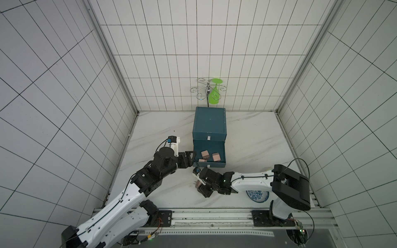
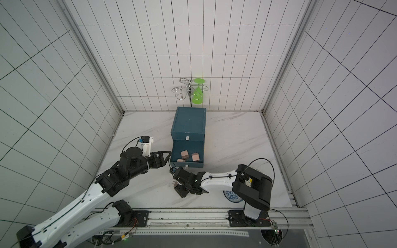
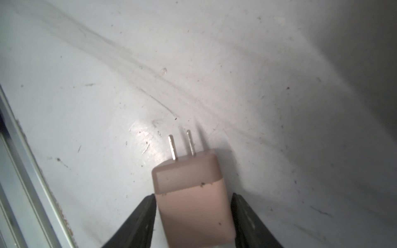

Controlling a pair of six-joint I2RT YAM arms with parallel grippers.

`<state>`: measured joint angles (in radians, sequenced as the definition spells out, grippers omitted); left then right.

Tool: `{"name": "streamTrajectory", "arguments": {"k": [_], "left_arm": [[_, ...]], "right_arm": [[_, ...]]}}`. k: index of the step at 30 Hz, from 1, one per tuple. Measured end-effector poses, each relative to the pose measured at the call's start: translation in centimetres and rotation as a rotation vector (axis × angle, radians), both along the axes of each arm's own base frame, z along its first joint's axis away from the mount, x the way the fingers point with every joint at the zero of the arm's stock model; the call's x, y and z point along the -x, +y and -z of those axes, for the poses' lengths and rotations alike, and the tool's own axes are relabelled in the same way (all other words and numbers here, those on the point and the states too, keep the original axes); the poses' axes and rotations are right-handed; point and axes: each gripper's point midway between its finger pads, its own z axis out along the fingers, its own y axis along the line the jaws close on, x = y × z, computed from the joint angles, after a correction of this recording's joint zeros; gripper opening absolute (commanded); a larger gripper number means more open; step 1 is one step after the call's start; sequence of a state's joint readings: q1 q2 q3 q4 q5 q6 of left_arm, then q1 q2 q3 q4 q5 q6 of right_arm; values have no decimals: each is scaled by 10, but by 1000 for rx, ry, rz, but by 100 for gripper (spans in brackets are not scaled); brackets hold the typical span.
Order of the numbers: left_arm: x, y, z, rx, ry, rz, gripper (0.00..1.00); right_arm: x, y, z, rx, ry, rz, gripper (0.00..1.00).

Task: Place the plugs into the drawer by color
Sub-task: Pick up the plug from the center of the board, then place the plug in the drawer.

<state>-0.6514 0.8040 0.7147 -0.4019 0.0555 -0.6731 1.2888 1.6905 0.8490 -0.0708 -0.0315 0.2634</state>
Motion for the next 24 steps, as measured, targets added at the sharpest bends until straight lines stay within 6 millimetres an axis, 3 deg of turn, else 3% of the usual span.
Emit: {"name": "streamTrajectory", "arguments": {"k": [8,10,13,15,18,21,24], "left_arm": [[-1,-1,-4,13,-15,0,79],[0,0,-5,16,-18,-1,79],[2,3,-9,32,-29,-6,80],[5,3,-11,56,-33,-4,79],[9,-3,-16,108,-35,34,77],[13,-8,-21,180,-41,74,77],[15,-11,-26,218,-41,91,77]], "right_arm": [[-1,-2,-4,26,-1,6,25],[0,-4,-13,17,2,13,24],[1,-6,-56,-75,-8,32,25],[2,-7,-107,-208,-20,44,23],[-1,-16,-165,-368,-1,71,21],[-21,-34,-194,-450,17,150,20],[-41,-51,-197,-452,32,226,20]]}}
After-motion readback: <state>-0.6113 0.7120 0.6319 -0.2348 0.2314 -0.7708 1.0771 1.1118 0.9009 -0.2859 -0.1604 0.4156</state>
